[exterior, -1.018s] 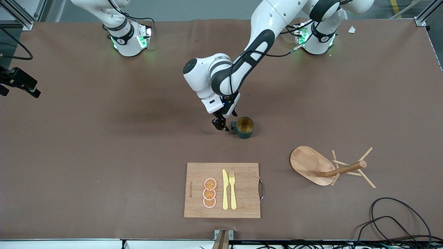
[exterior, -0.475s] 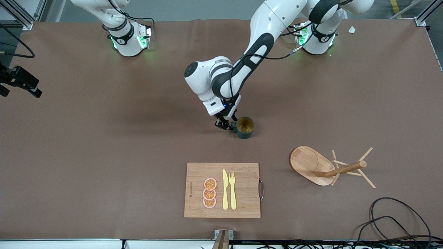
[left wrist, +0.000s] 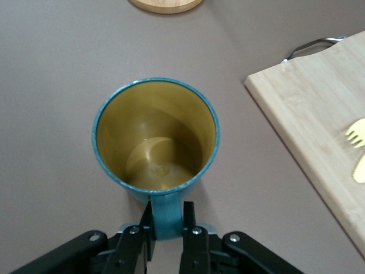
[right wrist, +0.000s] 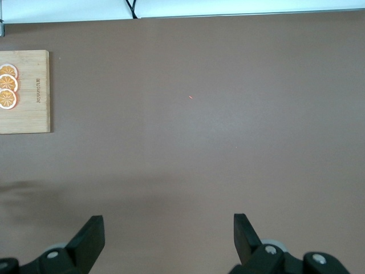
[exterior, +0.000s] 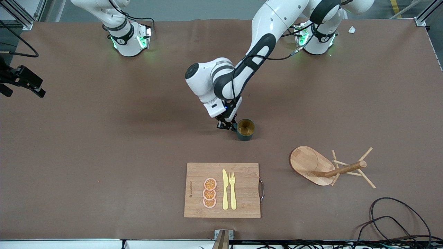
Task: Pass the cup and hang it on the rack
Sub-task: 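Lower the left gripper over the mug and grasp its handle, then lift the mug by its handle with the left gripper toward the rack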
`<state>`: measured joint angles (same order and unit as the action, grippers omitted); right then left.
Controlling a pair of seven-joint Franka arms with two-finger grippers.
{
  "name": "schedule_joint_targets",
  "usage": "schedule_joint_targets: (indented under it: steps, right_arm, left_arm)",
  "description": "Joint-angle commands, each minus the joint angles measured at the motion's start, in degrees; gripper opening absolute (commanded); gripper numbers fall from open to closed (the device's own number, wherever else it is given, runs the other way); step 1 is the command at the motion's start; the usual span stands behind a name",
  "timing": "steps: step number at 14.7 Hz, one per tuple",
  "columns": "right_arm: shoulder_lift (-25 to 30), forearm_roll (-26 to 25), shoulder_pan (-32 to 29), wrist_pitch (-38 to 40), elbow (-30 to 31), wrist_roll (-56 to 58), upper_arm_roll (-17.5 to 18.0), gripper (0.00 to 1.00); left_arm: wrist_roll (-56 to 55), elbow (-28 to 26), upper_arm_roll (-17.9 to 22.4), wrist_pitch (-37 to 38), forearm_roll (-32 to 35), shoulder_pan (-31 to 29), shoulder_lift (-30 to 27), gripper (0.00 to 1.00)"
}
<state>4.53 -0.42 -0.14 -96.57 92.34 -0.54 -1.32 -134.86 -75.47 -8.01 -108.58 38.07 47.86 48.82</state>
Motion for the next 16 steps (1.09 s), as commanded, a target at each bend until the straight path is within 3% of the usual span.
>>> schedule_joint_targets:
  steps: [1, 9, 16]
  right_arm:
    - [0.2, -0.3, 0.3, -0.1, -0.1, -0.1, -0.1, 1.0]
    - [0.0, -0.7, 0.2, -0.1, -0.1, 0.4, -0.2, 1.0]
    - [0.0, -1.0, 0.1, -0.2, -0.6, 0.6, -0.2, 1.0]
  left_arm:
    - [1.7, 0.1, -0.3, 0.3, 0.2, -1.6, -2.9, 0.0]
    - [11.5, 0.1, -0.8, -0.1, -12.3, -5.8, -13.8, 0.0]
    - [25.2, -0.3, -0.6, 0.4, -32.3, -13.9, -24.9, 0.0]
